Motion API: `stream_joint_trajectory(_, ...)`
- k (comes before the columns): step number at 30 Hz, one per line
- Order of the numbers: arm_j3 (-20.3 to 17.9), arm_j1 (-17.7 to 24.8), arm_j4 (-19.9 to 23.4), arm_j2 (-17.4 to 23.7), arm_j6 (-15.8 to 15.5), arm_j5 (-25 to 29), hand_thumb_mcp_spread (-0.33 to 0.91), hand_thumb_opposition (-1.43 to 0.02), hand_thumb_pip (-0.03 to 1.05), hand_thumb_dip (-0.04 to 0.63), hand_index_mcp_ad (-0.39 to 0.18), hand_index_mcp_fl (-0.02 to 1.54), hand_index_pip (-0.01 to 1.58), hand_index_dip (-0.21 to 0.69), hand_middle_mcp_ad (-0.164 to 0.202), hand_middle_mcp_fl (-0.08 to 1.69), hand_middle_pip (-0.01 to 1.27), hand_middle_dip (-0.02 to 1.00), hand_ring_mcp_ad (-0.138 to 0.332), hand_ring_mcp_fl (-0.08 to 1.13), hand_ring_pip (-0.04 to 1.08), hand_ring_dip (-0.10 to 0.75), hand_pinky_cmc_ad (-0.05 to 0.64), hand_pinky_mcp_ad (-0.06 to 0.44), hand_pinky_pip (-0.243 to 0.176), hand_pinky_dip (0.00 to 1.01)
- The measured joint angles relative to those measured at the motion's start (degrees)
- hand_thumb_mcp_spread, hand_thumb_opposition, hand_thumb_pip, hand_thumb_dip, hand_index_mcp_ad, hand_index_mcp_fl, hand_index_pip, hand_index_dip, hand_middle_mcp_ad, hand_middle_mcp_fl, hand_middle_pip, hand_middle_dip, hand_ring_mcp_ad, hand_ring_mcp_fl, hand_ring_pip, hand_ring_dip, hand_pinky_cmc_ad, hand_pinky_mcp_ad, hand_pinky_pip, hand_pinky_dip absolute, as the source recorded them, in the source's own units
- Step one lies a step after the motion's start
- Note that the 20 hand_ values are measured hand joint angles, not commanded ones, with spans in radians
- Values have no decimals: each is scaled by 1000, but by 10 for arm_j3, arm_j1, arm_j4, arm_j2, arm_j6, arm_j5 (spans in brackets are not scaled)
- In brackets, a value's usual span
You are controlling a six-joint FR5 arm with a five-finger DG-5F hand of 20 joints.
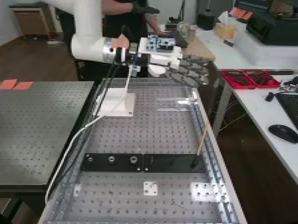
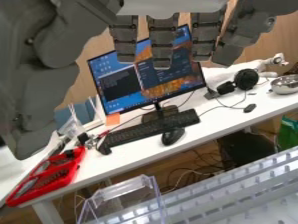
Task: Grab the drill bit and place it in the clear container
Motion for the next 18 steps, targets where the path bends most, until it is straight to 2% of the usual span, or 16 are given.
stream_joint_trajectory(4, -7, 0, 3, 13, 0, 24, 283, -714, 358, 89, -98, 37, 108, 138, 75, 24, 140, 175, 222, 12, 75, 5, 291, 168, -122, 304)
stream_joint_trajectory(18, 2, -5, -22, 32, -21, 16, 286, -714, 318, 86, -98, 37, 108, 154, 75, 24, 140, 175, 234, 12, 79, 5, 328, 168, -136, 304)
